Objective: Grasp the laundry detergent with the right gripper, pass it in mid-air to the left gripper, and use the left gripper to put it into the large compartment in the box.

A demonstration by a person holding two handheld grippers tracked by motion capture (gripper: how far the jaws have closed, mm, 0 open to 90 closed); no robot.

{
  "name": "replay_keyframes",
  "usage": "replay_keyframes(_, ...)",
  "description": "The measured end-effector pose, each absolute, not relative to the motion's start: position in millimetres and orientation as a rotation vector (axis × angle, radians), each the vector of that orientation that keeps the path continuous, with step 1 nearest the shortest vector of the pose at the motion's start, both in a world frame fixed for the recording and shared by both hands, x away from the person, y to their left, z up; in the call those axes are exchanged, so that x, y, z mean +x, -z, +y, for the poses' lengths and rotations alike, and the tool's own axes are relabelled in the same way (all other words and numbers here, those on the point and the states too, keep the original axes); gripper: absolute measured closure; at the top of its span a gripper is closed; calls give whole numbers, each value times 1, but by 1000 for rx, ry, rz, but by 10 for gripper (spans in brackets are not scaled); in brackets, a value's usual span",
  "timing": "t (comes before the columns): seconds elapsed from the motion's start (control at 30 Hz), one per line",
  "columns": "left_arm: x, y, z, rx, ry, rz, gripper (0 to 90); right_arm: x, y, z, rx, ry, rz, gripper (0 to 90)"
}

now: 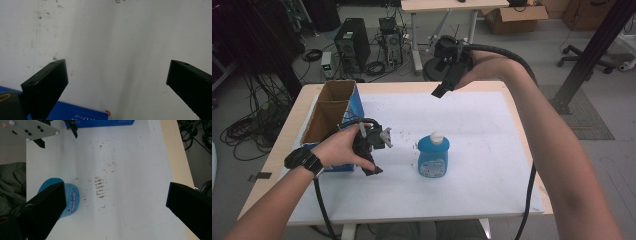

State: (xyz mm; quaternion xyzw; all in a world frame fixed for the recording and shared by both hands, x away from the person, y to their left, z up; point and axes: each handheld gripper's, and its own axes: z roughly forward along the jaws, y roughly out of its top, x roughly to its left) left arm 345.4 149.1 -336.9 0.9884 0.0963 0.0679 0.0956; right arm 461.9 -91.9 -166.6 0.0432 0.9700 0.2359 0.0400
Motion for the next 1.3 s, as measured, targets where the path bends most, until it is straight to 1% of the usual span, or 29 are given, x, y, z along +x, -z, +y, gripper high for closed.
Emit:
replay_keyframes(0.7,342,332,151,2923,-195,307,43,451,150,-108,67,-867,2917,14)
replay_keyframes(0.97,341,329,151,2913,-199,312,43,440,143,-137,75,-1013,2853,10)
replay_keyframes(1.3,340,329,152,2907,-208,319,43,421,146,-165,50,-1165,2787,2)
